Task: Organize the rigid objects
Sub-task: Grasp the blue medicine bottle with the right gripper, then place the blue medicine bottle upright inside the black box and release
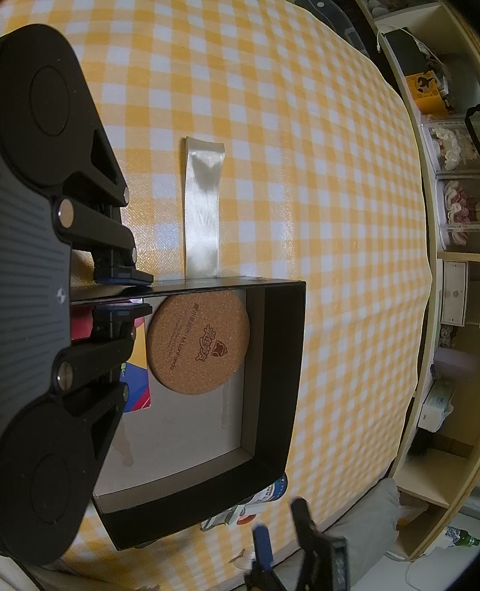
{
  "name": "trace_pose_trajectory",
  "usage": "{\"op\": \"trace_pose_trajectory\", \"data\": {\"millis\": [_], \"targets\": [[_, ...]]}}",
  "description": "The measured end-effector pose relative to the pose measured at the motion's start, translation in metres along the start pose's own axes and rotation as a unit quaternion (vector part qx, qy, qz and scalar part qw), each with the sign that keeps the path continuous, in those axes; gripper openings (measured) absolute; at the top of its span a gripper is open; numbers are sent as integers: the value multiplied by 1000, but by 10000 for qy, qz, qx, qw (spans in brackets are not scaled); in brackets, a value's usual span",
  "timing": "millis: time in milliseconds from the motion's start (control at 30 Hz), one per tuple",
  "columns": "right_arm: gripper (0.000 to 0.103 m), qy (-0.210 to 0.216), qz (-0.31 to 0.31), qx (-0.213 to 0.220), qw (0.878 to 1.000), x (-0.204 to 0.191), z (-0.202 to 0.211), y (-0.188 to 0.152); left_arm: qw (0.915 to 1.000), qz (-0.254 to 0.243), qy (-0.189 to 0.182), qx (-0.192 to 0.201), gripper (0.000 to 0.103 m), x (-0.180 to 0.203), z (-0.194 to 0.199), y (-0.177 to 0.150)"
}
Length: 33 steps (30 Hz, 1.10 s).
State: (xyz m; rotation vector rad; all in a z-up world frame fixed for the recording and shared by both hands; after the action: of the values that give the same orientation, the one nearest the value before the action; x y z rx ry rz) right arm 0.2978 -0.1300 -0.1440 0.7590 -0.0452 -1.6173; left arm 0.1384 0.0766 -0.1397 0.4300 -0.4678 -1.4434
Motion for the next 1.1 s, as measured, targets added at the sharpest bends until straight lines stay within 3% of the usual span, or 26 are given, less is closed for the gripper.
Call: {"op": "trace_pose_trajectory", "data": {"millis": [100,200,500,733,833,967,1100], "targets": [[59,110,-482,-275,9984,9,-19,-5,10000,5,-2,0,10,0,0,0],[55,-9,-543,-348,9979,12,-35,-9,10000,2,-1,1,10,0,0,0],[51,-338,-260,-339,9985,11,-56,-10,10000,7,-5,2,10,0,0,0],[52,-210,-259,-472,9983,10,-66,-13,10000,4,-2,1,10,1,0,0],[52,-233,-183,-502,9983,10,-60,-12,10000,5,-5,4,10,1,0,0],[52,-143,158,-229,9995,-4,-41,-1,10000,6,-10,6,10,0,0,-2],[52,238,562,105,9981,-25,-9,8,10000,6,-8,6,10,0,1,-2]]}}
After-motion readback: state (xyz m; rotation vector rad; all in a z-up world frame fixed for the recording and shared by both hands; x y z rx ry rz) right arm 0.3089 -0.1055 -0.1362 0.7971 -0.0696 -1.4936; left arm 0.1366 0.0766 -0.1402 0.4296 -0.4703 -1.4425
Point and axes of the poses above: each gripper's, at about its wrist camera, not at the fingertips, and z roughly against the way its jaws point, x to its right, y to its top, the point moved 7 cm from there along -z, roughly the way its jaws point, and after that the axes turned 4 degrees about -z, right-handed, at the moved point
